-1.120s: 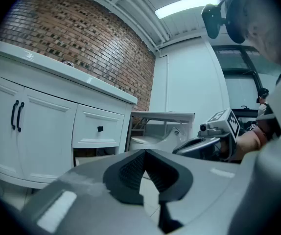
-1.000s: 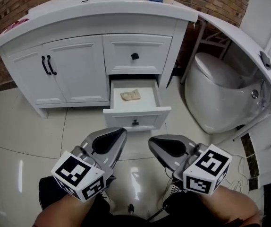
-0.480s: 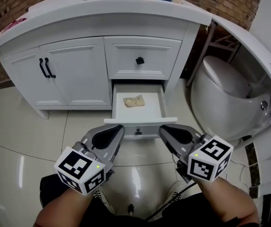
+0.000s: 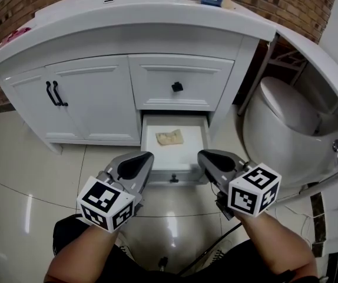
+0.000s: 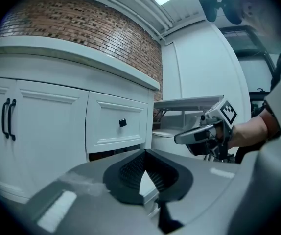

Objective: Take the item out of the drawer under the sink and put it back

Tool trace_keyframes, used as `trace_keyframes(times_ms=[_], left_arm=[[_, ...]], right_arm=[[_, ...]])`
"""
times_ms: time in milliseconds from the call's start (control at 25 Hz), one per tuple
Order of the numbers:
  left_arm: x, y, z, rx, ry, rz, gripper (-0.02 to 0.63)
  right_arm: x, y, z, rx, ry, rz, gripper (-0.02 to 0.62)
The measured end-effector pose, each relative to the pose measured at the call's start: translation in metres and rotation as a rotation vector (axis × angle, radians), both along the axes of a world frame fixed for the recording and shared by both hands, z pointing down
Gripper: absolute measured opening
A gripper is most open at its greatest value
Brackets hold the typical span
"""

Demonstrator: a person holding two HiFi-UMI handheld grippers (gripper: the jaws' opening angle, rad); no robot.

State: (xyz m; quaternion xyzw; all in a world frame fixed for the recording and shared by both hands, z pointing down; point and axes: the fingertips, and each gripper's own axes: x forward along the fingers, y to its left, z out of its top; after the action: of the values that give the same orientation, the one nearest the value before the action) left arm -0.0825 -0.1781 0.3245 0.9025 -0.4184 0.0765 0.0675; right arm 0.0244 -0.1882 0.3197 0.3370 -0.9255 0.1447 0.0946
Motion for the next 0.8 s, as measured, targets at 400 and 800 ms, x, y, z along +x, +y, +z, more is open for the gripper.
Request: trace_keyframes(times_ms=[400,800], left_arm=[[0.004,-0.009,0.012,-0.019,-0.002,0.012,0.006],[0.009,-0.01,0.009,0.009,-0.008,0.033,0.006]], right_arm=[[-0.008,-0.004,0.011,-0.022,0.021,-0.037,0.008],[-0.006,-0.003,0.012,-0.019,0.023,-0.034,0.008]])
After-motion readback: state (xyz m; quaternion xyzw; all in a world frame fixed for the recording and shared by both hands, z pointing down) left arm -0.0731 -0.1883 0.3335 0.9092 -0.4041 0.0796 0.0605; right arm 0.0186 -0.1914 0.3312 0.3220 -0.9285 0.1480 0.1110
